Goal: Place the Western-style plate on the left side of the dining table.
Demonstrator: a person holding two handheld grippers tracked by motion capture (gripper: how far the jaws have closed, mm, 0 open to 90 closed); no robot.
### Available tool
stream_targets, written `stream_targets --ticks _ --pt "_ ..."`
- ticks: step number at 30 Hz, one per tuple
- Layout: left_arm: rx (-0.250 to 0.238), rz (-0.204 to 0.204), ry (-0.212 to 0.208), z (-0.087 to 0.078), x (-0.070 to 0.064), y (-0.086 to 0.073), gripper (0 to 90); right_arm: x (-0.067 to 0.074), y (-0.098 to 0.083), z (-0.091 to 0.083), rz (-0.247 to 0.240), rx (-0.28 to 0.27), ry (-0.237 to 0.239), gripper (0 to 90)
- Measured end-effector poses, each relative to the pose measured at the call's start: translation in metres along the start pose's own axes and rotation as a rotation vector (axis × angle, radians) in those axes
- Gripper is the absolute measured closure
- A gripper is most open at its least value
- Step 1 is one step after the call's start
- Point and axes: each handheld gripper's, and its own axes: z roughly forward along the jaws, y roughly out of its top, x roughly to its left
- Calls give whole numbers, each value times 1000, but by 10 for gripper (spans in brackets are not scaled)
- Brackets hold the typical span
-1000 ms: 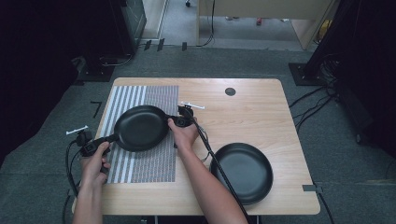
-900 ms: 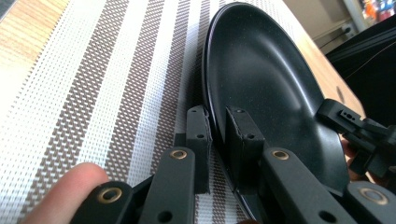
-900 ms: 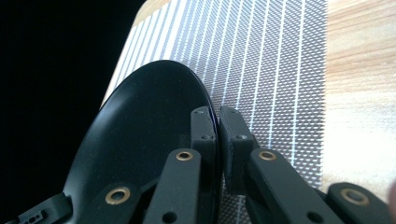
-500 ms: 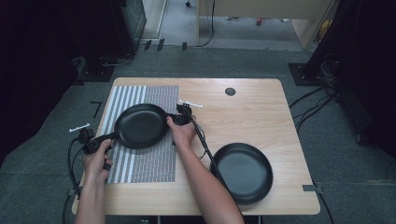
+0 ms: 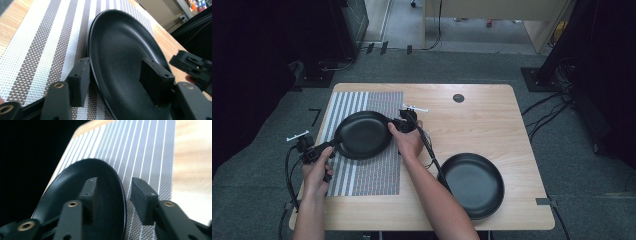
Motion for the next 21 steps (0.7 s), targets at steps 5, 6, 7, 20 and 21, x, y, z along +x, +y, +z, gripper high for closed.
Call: stream_targets --ticks 5,6,7,20,21 --pt "-15 45 -20 -12 -9 -1 357 7 2 -15 -149 -17 -40 498" --pt "-21 63 -32 -18 -13 -2 347 9 3 -23 -197 4 -30 470" --pt "-25 72 -34 -20 -15 -3 338 10 3 -28 -207 10 -21 450" --pt "-11 170 -29 -39 -39 -20 195 -7 -1 -93 -308 10 14 316" --pt "-11 176 -22 -40 -41 -22 195 -9 -2 -104 -326 8 11 308"
